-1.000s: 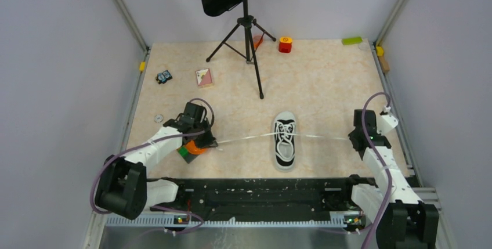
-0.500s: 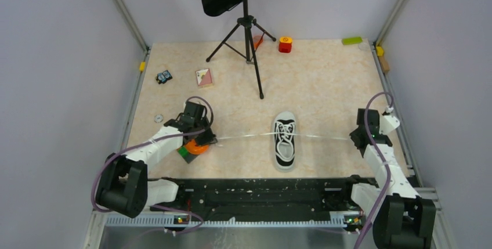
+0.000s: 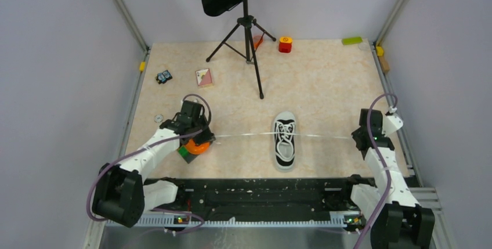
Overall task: Tie the shoes
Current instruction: Tie the shoelace on the shoe.
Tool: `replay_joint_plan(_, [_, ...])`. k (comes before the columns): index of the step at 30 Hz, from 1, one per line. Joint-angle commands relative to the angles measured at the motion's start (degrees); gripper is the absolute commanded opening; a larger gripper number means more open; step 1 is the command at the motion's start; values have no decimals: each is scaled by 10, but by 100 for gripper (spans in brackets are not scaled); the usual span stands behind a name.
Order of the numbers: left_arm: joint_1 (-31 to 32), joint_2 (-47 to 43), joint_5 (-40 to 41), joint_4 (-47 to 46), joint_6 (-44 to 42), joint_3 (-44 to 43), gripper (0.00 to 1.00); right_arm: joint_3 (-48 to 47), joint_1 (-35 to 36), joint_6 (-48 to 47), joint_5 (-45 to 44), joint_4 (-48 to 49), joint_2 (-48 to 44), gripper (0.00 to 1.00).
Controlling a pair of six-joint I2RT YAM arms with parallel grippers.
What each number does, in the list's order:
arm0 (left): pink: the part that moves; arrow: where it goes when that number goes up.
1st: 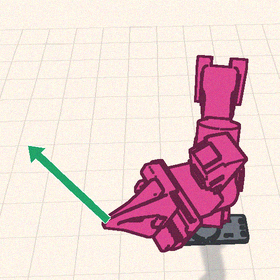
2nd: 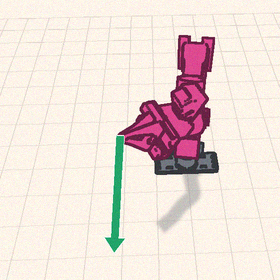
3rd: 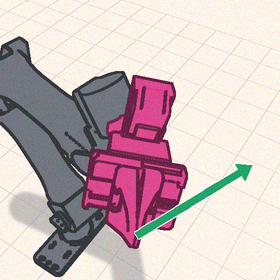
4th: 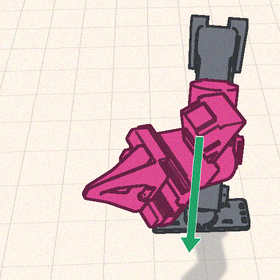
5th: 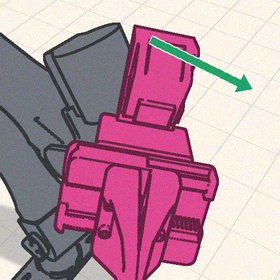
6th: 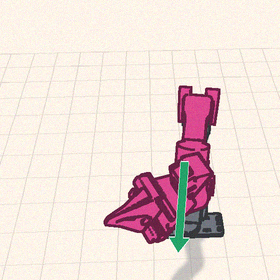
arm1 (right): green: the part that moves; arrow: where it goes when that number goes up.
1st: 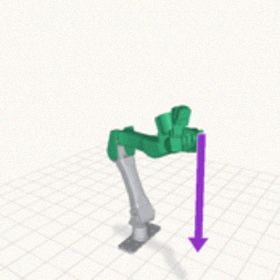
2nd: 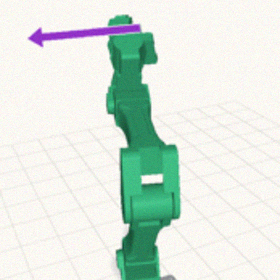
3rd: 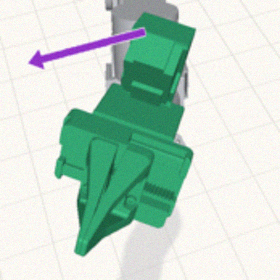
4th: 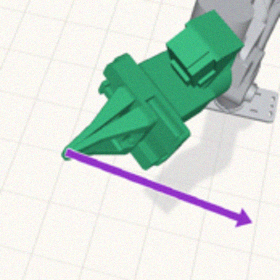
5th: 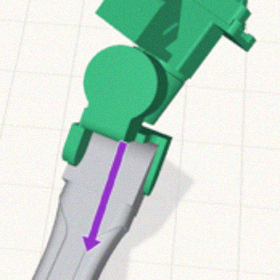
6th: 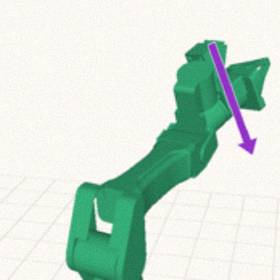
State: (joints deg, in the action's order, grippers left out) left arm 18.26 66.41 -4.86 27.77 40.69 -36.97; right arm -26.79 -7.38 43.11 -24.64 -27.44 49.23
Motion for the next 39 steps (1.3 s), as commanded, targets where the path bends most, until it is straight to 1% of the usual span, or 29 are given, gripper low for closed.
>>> replay_joint_plan(1, [-7,29,17,-24,8,23,0,4,-9,7,-10,20,12,0])
replay_joint_plan(6, [-7,60,-4,-53,13,30,0,18,-9,11,2,34,23,0])
replay_joint_plan(13, [-6,68,-23,-52,4,18,0,22,-9,18,33,42,29,0])
replay_joint_plan(14, [-6,70,-28,-48,2,12,0,18,-9,17,37,40,28,7])
replay_joint_plan(15, [-6,70,-31,-44,1,8,3,14,-9,14,41,39,28,18])
replay_joint_plan(17, [-6,65,-35,-33,-1,-2,12,1,-9,11,47,32,26,41])
replay_joint_plan(18, [-6,60,-35,-24,-3,-10,17,-7,-9,9,48,27,25,51])
replay_joint_plan(19, [-6,53,-30,-12,-5,-20,23,-17,-9,5,50,22,22,58])
replay_joint_plan(20, [-6,45,-22,3,-9,-32,30,-27,-9,2,51,18,19,62])
replay_joint_plan(21, [-6,37,-14,17,-14,-46,36,-37,-9,-2,53,12,14,64])
replay_joint_plan(23, [-6,23,2,51,-30,-82,49,-56,-9,-15,64,8,6,66])
replay_joint_plan(25, [-3,10,2,68,-51,-115,53,-73,-8,-36,94,14,-1,66])
replay_joint_plan(27, [10,8,-6,65,-73,-143,56,-88,-8,-56,144,27,1,66])
replay_joint_plan(29, [31,28,-30,53,-92,-169,57,-101,-7,-69,197,34,9,66])
replay_joint_plan(32, [93,76,-54,31,-120,-204,58,-117,13,-87,266,43,19,66])
replay_joint_plan(35, [161,127,-92,5,-145,-239,60,-136,76,-113,295,40,20,65])
replay_joint_plan(37, [189,159,-143,-13,-160,-255,61,-148,127,-134,313,35,26,65])
replay_joint_plan(39, [208,182,-164,-23,-171,-267,61,-156,160,-143,334,27,33,65])
